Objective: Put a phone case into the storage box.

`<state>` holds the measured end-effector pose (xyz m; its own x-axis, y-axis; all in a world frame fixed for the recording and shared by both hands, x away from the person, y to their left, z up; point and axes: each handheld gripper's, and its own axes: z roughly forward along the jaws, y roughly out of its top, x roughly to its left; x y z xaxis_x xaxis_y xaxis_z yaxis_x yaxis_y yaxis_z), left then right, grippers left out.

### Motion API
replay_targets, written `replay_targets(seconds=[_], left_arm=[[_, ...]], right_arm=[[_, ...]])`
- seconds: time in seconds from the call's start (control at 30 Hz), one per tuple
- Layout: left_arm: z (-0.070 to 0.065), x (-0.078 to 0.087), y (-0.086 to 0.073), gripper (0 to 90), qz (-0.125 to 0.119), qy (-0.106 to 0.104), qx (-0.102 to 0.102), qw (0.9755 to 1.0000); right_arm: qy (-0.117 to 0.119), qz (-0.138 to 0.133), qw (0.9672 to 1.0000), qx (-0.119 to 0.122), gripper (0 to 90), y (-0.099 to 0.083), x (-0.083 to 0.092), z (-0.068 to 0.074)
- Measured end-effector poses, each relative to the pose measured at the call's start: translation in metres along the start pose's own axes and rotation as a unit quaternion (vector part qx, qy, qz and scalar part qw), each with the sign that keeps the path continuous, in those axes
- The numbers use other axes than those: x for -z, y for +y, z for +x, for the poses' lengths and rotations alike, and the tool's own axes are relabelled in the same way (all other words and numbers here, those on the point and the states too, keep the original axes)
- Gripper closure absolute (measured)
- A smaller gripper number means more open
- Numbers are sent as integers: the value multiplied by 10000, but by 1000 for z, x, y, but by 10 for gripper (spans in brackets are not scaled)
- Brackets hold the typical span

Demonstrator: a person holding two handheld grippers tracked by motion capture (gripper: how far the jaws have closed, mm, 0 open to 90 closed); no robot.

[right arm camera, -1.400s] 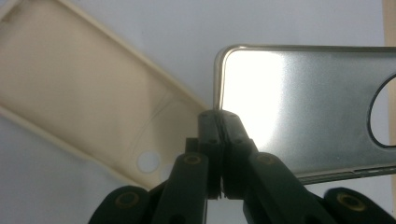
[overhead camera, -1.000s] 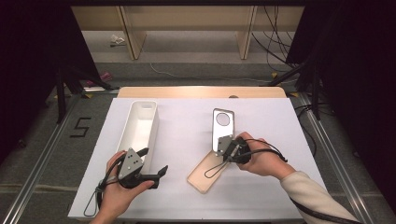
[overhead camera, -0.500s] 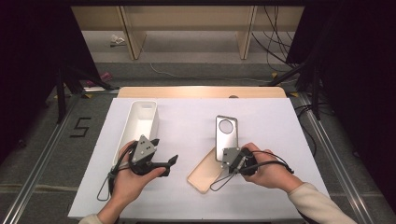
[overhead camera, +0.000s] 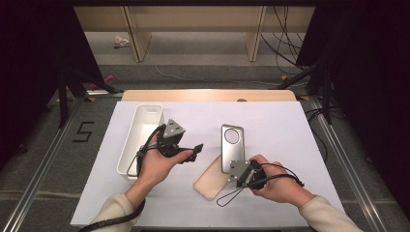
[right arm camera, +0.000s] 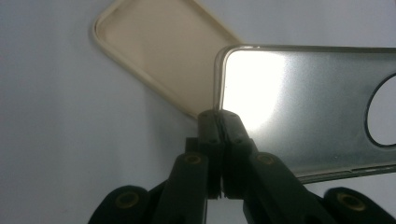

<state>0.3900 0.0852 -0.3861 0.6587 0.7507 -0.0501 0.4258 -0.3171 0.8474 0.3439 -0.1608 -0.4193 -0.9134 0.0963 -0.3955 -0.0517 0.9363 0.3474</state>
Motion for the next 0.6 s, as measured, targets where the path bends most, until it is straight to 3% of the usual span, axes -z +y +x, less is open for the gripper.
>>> replay_targets(seconds=[0.37, 0.6], left_arm=[[-13, -38, 17, 297, 358, -408, 413, 9977], [-20, -56, 27, 397, 630, -498, 503, 9955]], right_arm=[[-24, -97, 9999, 86, 889, 5, 2, 5], [-24, -134, 9999, 103, 889, 8, 2, 7]])
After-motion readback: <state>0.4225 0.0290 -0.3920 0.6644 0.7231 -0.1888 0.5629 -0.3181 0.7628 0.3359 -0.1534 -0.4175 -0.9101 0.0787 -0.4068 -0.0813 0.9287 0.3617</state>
